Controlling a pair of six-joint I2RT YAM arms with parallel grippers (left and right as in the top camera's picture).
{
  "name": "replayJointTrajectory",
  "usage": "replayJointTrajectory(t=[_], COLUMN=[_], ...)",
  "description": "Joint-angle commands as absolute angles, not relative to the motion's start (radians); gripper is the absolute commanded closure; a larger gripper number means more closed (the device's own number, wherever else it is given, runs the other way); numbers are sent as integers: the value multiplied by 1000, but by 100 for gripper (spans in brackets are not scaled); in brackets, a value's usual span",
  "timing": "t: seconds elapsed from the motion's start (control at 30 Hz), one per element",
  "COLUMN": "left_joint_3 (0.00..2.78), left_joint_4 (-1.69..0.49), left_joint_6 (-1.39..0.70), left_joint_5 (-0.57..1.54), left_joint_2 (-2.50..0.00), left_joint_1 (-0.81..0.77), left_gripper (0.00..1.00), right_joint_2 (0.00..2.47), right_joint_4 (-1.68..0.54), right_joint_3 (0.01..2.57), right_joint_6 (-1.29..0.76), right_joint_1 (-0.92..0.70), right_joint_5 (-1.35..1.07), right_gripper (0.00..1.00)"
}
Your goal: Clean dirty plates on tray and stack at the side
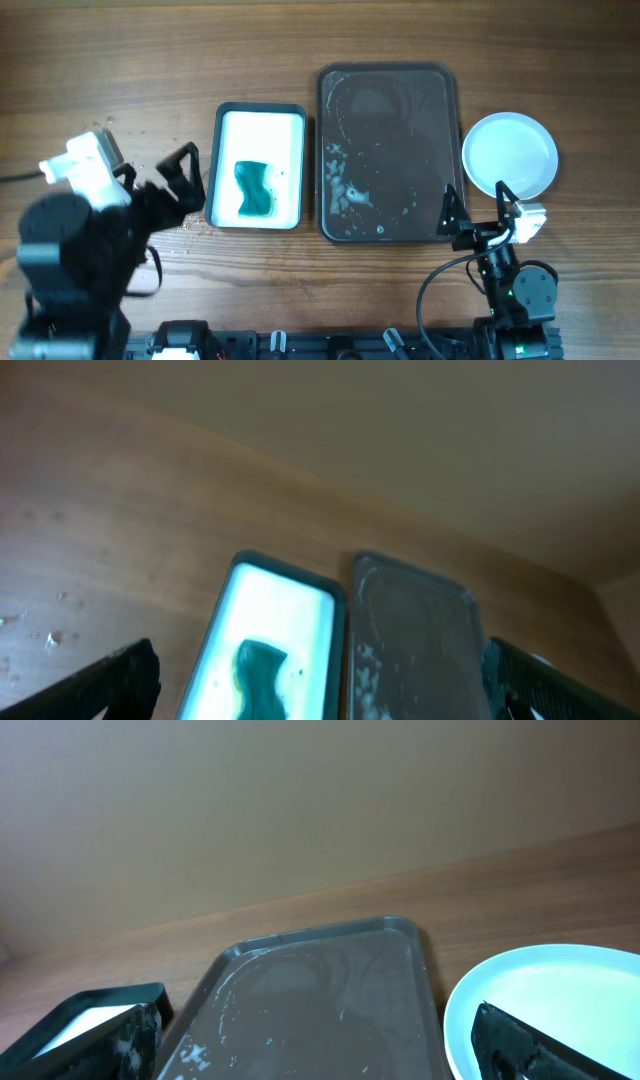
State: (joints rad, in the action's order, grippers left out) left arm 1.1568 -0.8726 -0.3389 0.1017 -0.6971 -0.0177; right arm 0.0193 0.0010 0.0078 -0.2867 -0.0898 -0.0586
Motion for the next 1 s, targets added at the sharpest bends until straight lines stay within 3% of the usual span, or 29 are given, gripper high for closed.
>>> replayJointTrajectory(t=[0.0,0.2,0.43,0.6,0.97], left_joint_3=[922,504,170,28,6], left_joint_4=[-707,-405,-215,-50,-52], left_joint_6=[-186,-156,-157,-157,-164], left_joint_5=[134,194,236,247,235], left_joint_2=[-550,-274,1,-3,-5], left_joint_1=[-52,-56,-56,-64,-65], left_gripper=[0,0,0,0,0], right_joint_2=[5,5,5,5,5], right_joint_4=[3,3,3,3,3], right_joint_3=[5,5,5,5,5], right_joint_6=[-291,-291,-291,-291,-291], right_joint_1=[-86,-86,-86,-86,-86], right_joint_5=[-44,-44,-44,-44,-44], right_gripper=[0,0,0,0,0])
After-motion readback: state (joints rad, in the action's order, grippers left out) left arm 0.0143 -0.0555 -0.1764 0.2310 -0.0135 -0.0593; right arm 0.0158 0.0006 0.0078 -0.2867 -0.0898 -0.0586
